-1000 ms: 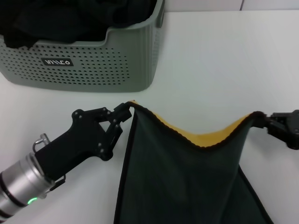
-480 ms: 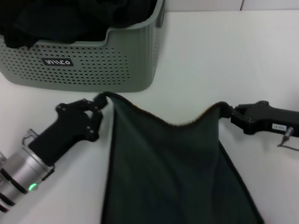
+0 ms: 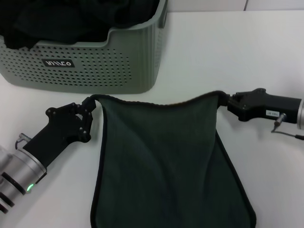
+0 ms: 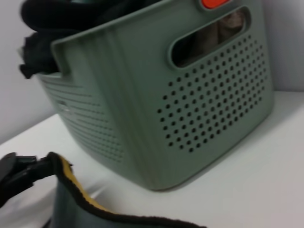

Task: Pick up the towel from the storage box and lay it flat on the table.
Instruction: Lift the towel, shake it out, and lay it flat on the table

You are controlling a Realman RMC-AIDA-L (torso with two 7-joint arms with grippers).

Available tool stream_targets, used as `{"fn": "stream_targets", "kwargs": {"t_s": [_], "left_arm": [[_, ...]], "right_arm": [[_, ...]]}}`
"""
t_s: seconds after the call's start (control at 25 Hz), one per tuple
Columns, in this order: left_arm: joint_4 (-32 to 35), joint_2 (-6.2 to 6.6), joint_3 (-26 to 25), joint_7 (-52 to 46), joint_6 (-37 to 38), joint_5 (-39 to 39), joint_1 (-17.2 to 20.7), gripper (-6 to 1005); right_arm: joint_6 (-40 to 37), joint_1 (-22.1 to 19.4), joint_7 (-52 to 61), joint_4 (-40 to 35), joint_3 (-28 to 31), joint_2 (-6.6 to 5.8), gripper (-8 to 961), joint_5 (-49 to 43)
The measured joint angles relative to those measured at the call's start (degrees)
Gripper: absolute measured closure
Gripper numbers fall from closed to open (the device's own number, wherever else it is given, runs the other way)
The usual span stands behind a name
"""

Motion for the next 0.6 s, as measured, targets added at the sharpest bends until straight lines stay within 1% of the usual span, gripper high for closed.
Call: {"fn": "stream_targets", "kwargs": {"t_s": [0.2,0.4,0.52,0.6], "left_arm": [[0.3,0.02,-0.09,1.78,-1.06,-0.72,-0.24,914],[0.37,0.07,-0.09,3.4,-1.1,-3.65,-0.4,910],[0.45,0.03,-0.09,4.1,-1.36,-3.87,-0.79,908],[0.71,-0.01,-0.09,4.71,-2.09,-4.11,-0.92,907]], "right_arm": [[2.78,2.13,0.09,1.45,-0.96,-0.01,943,0.06],[4.47,3.0,0.1,2.12,-1.37,-0.01,944,0.06],[5.25,3.53,0.11,2.45,-2.16,-0.02,944,0.11],[6.6,4.44,0.11,3.2,-3.86,-0.01,944,0.63]]}}
